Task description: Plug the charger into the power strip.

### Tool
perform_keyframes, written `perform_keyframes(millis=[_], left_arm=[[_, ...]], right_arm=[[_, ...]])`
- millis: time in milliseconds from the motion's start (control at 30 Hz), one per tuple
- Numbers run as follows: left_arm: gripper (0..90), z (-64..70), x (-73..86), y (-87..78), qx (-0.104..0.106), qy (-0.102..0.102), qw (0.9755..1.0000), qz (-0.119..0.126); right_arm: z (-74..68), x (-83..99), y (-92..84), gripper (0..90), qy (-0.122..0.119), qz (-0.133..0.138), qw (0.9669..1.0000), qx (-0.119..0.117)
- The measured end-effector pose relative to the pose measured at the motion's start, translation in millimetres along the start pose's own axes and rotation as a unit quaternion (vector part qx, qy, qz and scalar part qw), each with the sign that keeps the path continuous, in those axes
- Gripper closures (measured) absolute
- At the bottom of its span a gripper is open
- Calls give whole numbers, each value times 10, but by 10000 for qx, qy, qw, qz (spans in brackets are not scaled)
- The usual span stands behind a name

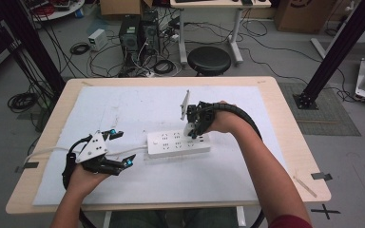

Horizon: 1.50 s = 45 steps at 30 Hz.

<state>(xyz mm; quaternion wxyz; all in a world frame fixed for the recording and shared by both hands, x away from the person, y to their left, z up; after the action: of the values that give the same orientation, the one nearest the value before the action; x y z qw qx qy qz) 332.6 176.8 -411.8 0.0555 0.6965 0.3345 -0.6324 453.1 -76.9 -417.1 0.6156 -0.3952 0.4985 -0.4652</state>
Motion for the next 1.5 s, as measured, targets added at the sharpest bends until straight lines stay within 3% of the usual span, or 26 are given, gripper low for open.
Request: perform_keyframes(millis=[200, 533, 800, 967, 1000, 1100, 1367, 1433, 1467, 1500], left_arm=[[152, -11, 21, -2, 7, -19, 10000, 3], [152, -38, 52, 13, 12, -93, 10000, 13], [152, -43, 59, 24, 5, -100, 9999, 7], [152, -33, 44, 55, 15, -94, 10000, 6], [152, -33, 40, 54, 3, -71, 10000, -4], [152, -33, 35, 58, -6, -102, 9999, 41], [152, -36, -14, 46, -17, -46, 10000, 8], [152, -52, -8, 38, -35, -65, 10000, -12], [152, -62, -4, 32, -37, -80, 10000, -19], [152, -69, -4, 30, -37, -90, 10000, 2]], right_arm=[[46, -32, 48, 631, -240, -160, 9995, -123], [65, -20, 104, 631, -283, -263, 9990, -215], [81, -46, 143, 633, -495, -308, 9979, -299], [94, -98, 171, 634, -635, -553, 9956, -404], [68, -80, 241, 635, -608, -771, 9943, -407], [84, -90, 259, 636, -473, -706, 9950, -521], [95, -94, 327, 632, -515, -661, 9950, -541], [83, -76, 316, 626, -363, -613, 9959, -550], [96, -77, 322, 585, -311, -496, 9967, -568], [109, -67, 325, 443, -65, -388, 9974, -597]])
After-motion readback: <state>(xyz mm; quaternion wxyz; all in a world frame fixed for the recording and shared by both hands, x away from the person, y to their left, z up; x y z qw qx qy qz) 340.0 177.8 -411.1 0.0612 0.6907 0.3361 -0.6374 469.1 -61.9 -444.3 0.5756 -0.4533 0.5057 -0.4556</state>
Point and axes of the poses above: each handheld gripper's, and its own axes: y roughly forward along the jaws, x roughly out of its underside, z roughly to its right, the point moved 7 cm from there along y, roughly forward along the jaws, and after that the axes turned 4 degrees about x, right-handed, at the moved point
